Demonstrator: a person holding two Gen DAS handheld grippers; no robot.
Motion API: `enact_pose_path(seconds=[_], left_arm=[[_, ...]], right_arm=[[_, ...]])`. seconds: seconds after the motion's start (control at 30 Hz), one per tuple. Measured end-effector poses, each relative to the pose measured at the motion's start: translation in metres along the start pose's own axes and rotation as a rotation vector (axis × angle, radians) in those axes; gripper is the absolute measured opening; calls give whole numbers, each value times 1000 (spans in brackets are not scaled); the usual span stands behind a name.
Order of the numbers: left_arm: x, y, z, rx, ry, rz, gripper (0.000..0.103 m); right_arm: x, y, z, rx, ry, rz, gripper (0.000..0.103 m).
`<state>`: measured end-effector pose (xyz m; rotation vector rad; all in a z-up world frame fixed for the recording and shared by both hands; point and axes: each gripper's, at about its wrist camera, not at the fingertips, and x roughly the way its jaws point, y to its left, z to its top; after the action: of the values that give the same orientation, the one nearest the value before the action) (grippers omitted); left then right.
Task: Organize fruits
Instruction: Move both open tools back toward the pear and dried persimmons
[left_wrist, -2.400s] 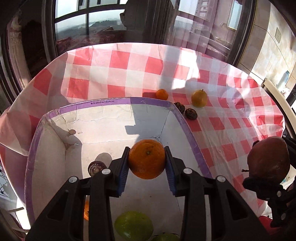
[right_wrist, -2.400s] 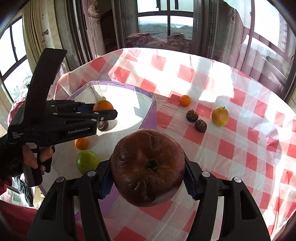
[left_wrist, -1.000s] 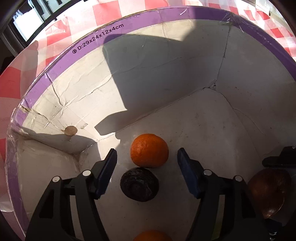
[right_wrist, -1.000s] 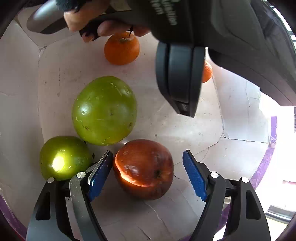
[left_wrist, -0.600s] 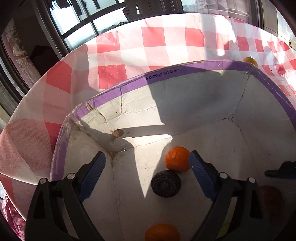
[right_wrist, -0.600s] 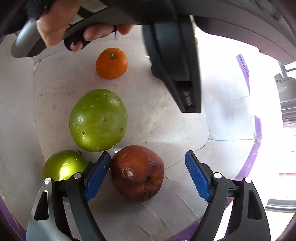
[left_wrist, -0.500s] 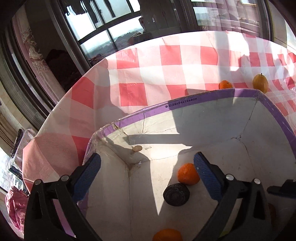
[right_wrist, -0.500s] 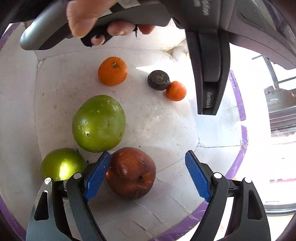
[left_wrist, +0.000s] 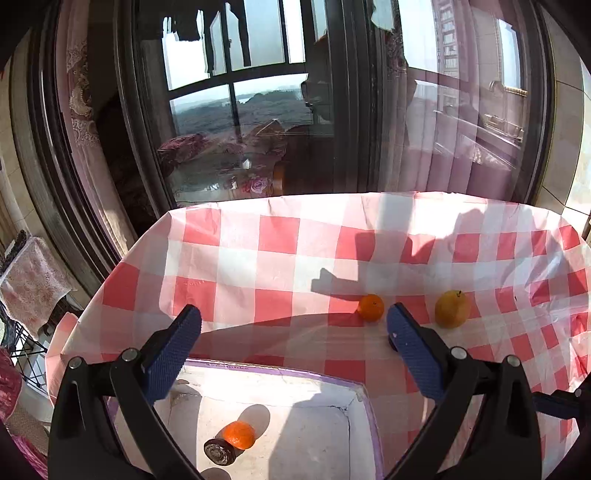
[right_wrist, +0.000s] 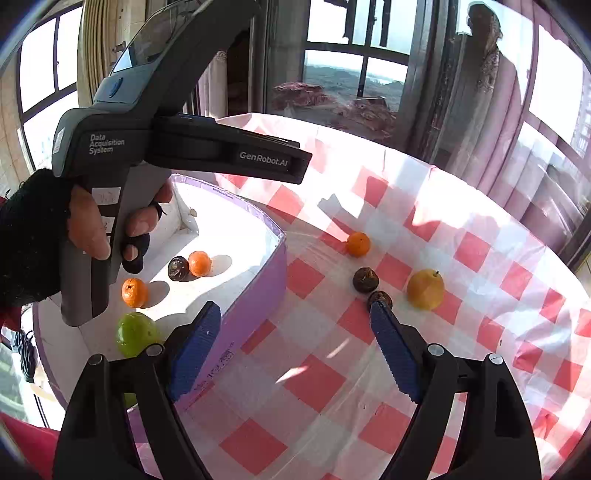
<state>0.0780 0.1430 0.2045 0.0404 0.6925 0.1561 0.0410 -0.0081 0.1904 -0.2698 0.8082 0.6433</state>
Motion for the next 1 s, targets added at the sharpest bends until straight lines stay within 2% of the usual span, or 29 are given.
enact_pose_path(seconds=[0.13, 0.23, 0.33, 0.37, 0.4, 0.43, 0.5, 0.63, 0.77, 0.83, 0.9, 1.0], left_arm=[[16, -62, -1, -22, 70, -79, 101], [34, -105, -18, -26, 157, -110, 100], [61, -137, -46, -17, 246, -101, 99], [71, -144, -55, -24, 275, -93, 95], [83, -147, -64, -42, 300, -82, 85], [95, -149, -73, -65, 319, -69, 79], [117, -151, -85, -97, 344, -51, 78], [145, -162, -94, -76, 317, 5, 78], [166, -172, -98, -50, 301, 54, 77], [171, -170, -101, -74, 274, 56, 69], [173, -168, -102, -99, 255, 26, 62], [170, -168, -107, -90, 217, 21, 38]], right_arm=[[7, -63, -52, 240, 101, -91, 80], [22, -97, -88, 340, 166, -115, 80], [42, -120, -121, 402, 229, -127, 80], [45, -124, -130, 416, 242, -129, 80], [49, -128, -137, 423, 254, -123, 80], [54, -131, -143, 424, 261, -124, 79], [61, -134, -150, 415, 274, -119, 78], [78, -149, -153, 400, 279, -94, 76], [96, -168, -142, 384, 249, -67, 74], [106, -178, -133, 365, 231, -61, 73], [115, -186, -123, 347, 211, -54, 72], [130, -202, -109, 347, 184, -23, 68]])
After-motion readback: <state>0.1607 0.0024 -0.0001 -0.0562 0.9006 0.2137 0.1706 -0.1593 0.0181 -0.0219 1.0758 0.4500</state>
